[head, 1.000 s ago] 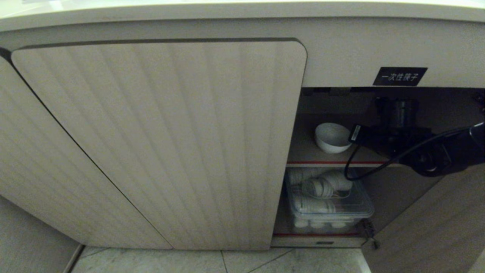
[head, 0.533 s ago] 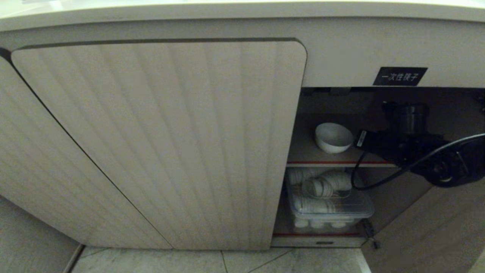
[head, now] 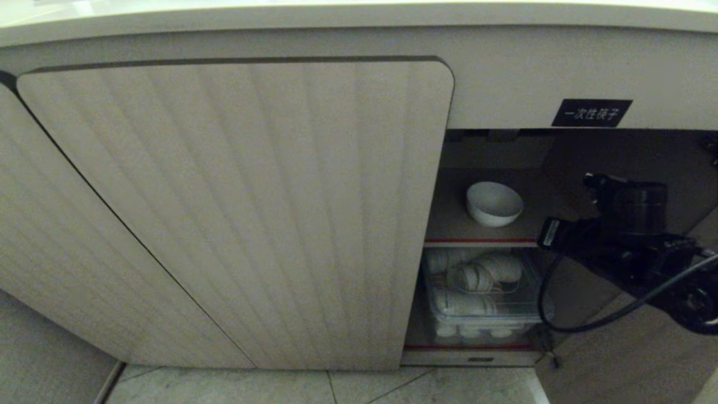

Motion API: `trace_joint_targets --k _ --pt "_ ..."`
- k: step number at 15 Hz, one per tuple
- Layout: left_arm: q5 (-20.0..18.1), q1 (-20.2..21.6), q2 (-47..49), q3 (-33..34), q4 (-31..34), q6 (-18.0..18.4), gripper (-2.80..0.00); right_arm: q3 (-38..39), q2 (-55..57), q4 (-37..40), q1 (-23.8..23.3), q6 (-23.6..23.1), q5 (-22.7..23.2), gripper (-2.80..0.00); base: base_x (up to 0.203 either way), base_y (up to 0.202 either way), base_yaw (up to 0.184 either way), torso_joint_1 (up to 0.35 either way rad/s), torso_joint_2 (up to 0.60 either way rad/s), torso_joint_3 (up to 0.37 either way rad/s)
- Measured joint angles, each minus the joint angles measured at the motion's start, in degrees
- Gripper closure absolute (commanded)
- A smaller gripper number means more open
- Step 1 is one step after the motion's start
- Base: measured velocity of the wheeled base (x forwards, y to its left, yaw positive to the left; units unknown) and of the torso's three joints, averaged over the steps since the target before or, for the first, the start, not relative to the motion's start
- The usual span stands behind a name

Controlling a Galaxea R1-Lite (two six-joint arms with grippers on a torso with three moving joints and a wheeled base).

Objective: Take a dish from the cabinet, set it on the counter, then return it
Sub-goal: Close the cabinet door

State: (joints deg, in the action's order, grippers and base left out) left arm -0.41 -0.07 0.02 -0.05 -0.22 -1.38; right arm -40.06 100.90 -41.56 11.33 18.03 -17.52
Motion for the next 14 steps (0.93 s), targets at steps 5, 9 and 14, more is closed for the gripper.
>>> trace_joint_targets --k 5,9,14 --pt "-0.02 0.00 0.00 0.00 0.00 0.00 0.00 7.95 -6.38 -0.09 0.17 -0.01 -0.06 0.00 0.000 0.000 0.000 0.000 0.00 0.000" --pt "-0.02 -0.02 0.00 0.00 -0.01 0.00 0.00 13.71 -13.04 0.05 0.16 -1.60 -0.06 0.00 0.000 0.000 0.000 0.000 0.00 0.000" --pt "-0.02 0.00 0.00 0.00 -0.02 0.00 0.00 19.13 -22.74 0.30 -0.04 -6.28 -0.06 0.00 0.000 0.000 0.000 0.000 0.00 0.000"
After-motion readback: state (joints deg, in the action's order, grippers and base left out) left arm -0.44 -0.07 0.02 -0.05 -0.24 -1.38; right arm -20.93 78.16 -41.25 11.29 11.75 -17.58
